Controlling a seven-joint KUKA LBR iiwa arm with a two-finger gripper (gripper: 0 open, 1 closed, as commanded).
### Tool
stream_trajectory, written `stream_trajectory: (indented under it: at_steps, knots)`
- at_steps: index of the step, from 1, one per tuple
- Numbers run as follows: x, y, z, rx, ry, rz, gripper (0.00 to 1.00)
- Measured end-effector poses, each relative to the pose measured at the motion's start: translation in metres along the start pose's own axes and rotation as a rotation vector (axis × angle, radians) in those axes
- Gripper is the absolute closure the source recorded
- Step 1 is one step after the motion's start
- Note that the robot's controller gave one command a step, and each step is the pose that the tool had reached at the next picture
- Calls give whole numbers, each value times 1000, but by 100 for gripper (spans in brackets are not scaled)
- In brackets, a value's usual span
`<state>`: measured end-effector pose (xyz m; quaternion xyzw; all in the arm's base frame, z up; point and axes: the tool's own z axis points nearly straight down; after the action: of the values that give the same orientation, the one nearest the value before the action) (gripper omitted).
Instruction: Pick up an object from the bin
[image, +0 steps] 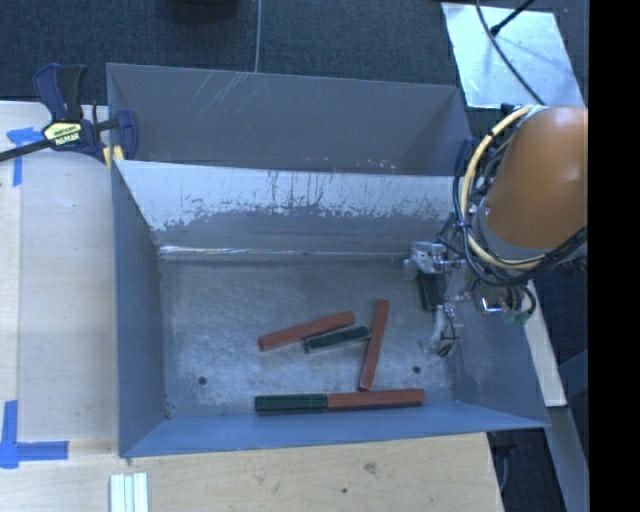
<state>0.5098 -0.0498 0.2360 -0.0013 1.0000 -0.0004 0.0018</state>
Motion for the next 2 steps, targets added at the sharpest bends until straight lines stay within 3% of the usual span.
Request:
stream_trajectory:
  at_steps: [1,2]
  knots:
    - [-59,-4,110,-2,6,-221,0]
    - [-61,31,167,-2,4,-626,0]
